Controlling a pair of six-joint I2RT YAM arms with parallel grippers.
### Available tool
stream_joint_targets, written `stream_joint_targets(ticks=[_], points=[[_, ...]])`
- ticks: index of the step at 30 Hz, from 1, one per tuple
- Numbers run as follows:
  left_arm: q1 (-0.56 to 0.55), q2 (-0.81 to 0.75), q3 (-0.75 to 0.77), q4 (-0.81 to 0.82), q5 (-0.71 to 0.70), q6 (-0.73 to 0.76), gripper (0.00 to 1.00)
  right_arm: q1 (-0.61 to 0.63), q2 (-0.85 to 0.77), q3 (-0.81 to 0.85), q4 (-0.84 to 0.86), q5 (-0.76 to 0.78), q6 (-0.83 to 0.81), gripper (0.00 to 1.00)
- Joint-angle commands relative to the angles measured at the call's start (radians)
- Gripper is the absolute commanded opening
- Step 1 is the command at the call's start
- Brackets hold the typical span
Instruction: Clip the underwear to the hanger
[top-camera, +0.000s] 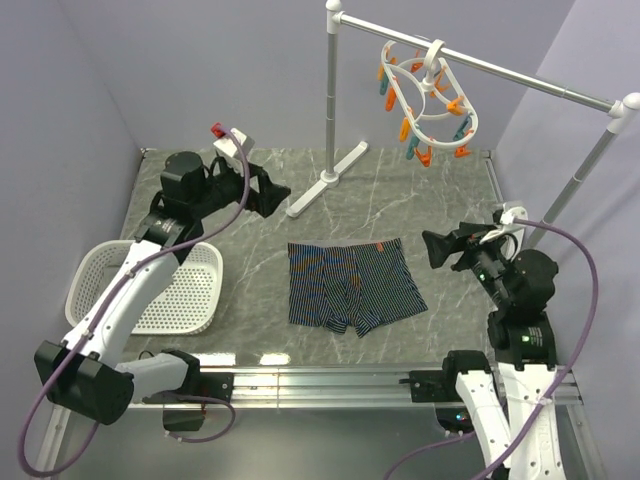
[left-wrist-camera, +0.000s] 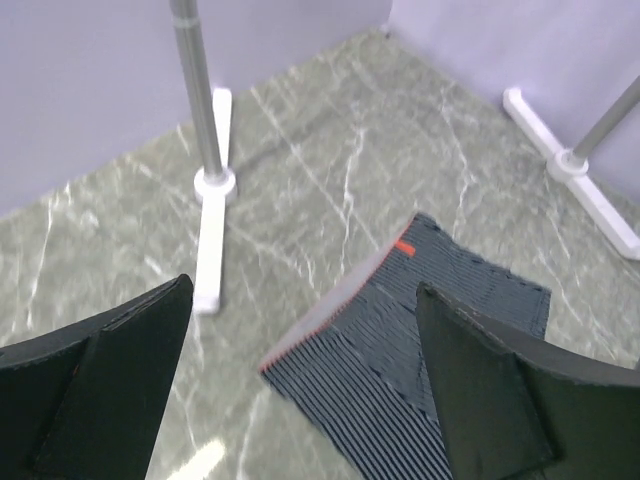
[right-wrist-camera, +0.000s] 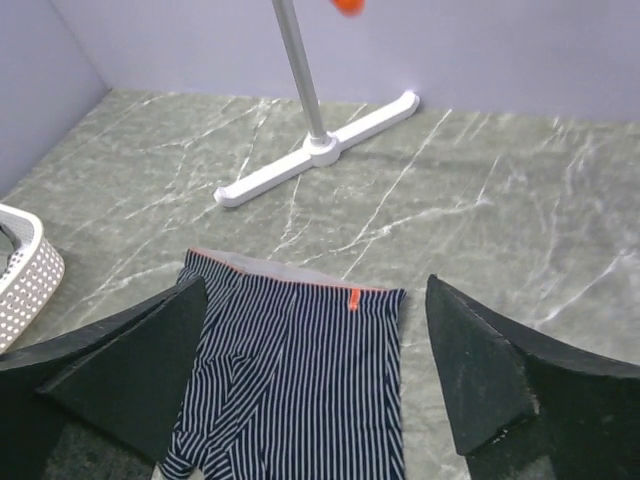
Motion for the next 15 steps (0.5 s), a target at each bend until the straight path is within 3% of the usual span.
stream_joint_targets(ticks=[1, 6, 10, 15], points=[[-0.043, 0.016, -0.042, 0.232, 0.038, -0.025, 0.99, -0.007, 0.044, 0.128, -0.070, -0.003, -0.036, 0.95], [-0.229, 0.037, -0.205, 0.591, -0.013, 0.093, 0.98, -0.010, 0.202, 0.273, -0.091, -0.085, -0.011, 0.90], [-0.310, 0.153, -0.259, 0.932, 0.029, 0.007, 0.93, -0.012, 0.277, 0.356, -0.024, -0.123, 0.023, 0.87], [-0.414, 0.336, -0.201, 1.301, 0.038, -0.079, 0.85, -0.027, 0.340, 0.367, 0.091, -0.197, 0.168, 0.81]])
